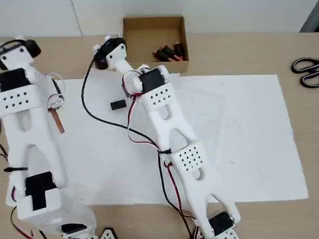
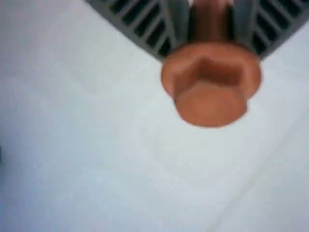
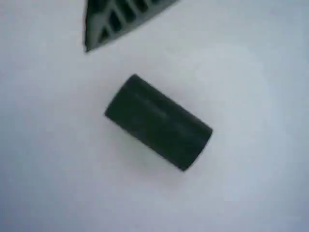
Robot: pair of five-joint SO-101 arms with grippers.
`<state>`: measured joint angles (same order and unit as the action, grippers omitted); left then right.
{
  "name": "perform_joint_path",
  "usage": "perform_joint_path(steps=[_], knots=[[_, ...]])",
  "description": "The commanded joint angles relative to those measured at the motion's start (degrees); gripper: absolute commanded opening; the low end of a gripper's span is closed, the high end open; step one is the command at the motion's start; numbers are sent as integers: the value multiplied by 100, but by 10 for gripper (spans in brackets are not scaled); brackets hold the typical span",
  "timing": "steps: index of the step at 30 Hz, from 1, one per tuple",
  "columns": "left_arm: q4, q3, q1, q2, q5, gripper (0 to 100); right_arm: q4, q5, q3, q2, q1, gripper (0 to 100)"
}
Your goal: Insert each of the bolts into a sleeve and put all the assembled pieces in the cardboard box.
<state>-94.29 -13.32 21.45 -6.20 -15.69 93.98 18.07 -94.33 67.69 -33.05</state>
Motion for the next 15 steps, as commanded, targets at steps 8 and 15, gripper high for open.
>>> perform_joint_path(steps=[8, 15], knots=[[756, 708, 9, 352, -246, 5, -163, 264, -167, 215, -92, 263], [738, 708, 9, 352, -369, 5, -259, 466, -167, 295, -330, 263]])
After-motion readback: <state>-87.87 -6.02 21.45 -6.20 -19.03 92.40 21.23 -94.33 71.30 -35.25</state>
